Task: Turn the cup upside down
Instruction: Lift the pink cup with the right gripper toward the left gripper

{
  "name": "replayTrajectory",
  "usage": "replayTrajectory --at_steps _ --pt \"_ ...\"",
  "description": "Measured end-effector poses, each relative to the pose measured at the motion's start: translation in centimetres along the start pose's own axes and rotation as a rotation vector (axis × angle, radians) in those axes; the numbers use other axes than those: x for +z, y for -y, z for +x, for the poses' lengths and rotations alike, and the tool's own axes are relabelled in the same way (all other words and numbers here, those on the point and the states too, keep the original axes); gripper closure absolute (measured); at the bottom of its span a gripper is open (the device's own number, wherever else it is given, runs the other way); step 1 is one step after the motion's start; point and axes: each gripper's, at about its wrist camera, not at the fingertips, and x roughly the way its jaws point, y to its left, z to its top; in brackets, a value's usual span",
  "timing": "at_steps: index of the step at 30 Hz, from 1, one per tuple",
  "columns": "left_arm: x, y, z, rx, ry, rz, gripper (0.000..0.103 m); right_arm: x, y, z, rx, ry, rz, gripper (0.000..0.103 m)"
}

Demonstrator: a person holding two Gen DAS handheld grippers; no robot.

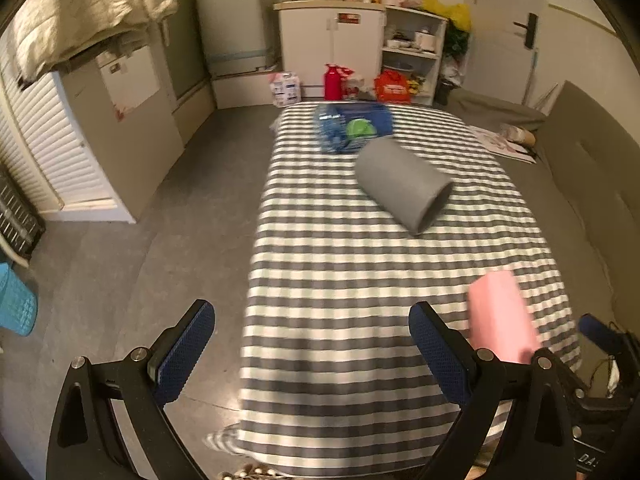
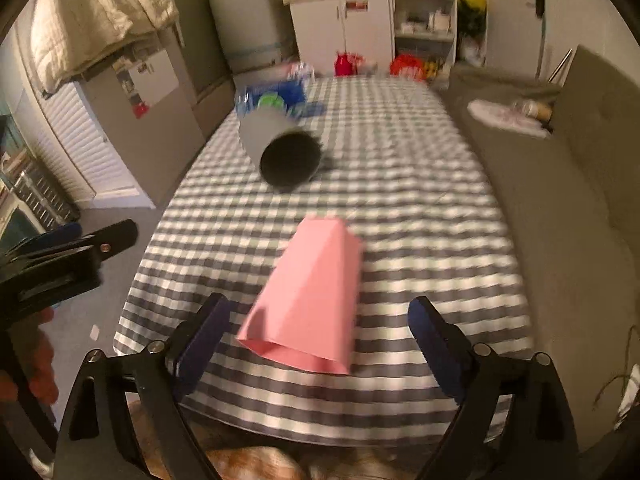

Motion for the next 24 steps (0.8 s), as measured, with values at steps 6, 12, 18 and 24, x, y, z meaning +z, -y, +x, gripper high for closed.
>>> replayTrajectory --at_steps 6,12,18,24 --pt "1.1 5.9 0.8 -0.041 -0.035 0.072 0.003 -0.7 5.6 -1.1 -0.068 0.020 0.104 0.009" --pt "1.3 10.4 3.0 -0.128 -0.119 0.110 0.003 -1.2 9.0 -0.6 -0.081 0.013 0.175 0.009" --pt "1.0 13.2 5.0 -0.163 -0.190 0.175 0.004 -1.3 10.5 0.4 -0.079 0.007 0.200 0.009" --pt "0.7 14.4 6.8 -0.197 -0.234 0.200 0.004 -1.5 11.0 1.4 -0.068 -0.003 0.213 0.009"
